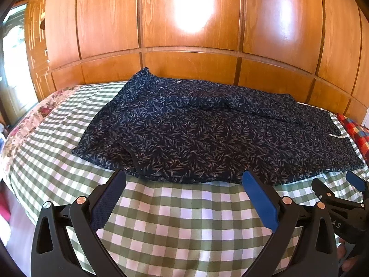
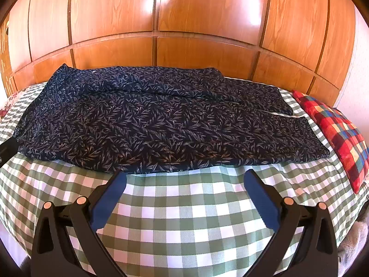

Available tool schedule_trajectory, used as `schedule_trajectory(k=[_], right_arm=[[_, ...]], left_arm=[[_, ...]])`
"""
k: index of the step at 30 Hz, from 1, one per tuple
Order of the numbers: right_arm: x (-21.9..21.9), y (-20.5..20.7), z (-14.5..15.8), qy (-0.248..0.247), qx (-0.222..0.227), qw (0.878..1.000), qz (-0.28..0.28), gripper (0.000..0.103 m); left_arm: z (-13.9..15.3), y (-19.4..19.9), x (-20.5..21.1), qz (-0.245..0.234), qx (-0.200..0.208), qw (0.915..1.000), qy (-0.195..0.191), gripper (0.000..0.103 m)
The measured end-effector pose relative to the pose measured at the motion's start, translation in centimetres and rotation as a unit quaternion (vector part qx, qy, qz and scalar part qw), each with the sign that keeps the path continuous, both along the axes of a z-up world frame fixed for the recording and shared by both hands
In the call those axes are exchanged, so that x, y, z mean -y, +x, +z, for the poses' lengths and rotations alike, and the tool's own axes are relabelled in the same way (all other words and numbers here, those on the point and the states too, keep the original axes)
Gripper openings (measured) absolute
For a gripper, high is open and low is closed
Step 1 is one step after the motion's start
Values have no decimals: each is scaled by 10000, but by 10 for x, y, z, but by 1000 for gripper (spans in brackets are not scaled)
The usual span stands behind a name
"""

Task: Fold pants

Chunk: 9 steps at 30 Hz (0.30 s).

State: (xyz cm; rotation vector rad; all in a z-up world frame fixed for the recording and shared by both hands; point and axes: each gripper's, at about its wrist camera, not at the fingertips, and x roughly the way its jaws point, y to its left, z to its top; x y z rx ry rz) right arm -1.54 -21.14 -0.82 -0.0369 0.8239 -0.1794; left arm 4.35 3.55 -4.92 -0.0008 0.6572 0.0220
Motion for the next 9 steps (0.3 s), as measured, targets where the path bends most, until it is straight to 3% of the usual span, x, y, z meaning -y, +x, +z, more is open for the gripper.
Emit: schedule_trajectory(k=[9], right_arm=[[1, 0, -2, 10, -20, 10000, 5, 101]], left_arm=[[-4, 3, -3, 14, -125, 9998, -151, 100]])
